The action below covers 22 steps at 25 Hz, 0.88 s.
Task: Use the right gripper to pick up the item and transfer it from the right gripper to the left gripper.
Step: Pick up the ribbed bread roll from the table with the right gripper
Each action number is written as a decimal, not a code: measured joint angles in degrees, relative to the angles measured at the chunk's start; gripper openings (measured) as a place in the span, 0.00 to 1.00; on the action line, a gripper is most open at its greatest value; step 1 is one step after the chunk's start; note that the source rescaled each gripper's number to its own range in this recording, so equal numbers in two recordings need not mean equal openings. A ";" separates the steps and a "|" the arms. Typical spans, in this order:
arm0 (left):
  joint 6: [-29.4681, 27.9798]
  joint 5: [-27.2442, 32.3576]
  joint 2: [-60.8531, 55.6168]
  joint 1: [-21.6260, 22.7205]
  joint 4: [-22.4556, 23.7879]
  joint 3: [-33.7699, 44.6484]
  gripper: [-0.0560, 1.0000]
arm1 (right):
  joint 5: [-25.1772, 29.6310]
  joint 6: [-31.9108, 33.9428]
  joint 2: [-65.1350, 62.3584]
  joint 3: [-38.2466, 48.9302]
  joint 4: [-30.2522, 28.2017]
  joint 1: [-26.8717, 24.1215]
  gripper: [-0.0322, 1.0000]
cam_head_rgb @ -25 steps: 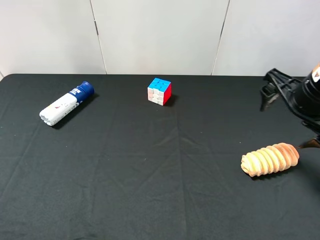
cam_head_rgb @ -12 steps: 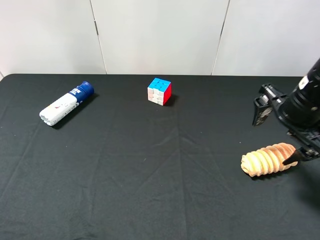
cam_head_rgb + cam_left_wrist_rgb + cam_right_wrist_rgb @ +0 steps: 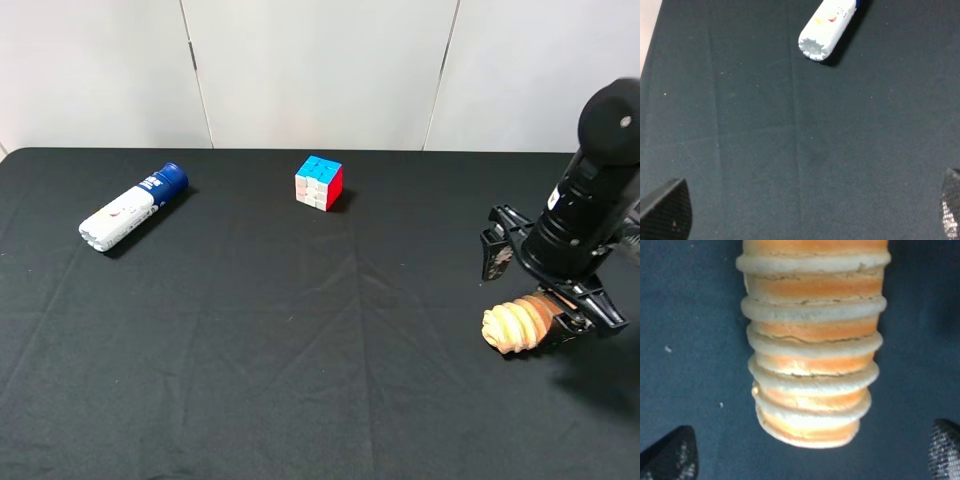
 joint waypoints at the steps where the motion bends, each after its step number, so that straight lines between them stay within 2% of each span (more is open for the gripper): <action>1: 0.00 0.00 0.00 0.00 0.00 0.00 0.99 | -1.44 0.00 0.33 0.72 0.41 0.00 1.00; 6: 0.00 0.00 0.00 0.00 0.00 0.00 0.99 | -9.55 -0.27 0.54 6.42 1.88 -1.07 1.00; 13: 0.00 0.00 0.00 0.00 0.04 0.00 0.99 | -17.61 -1.70 0.69 11.38 3.63 -2.68 1.00; 17: 0.00 0.00 0.00 0.00 0.04 0.00 0.99 | -20.49 -2.62 2.54 11.78 3.58 -2.68 1.00; 22: 0.00 0.00 0.00 0.00 0.04 0.00 0.99 | -20.49 -4.31 2.98 11.78 3.58 -2.68 1.00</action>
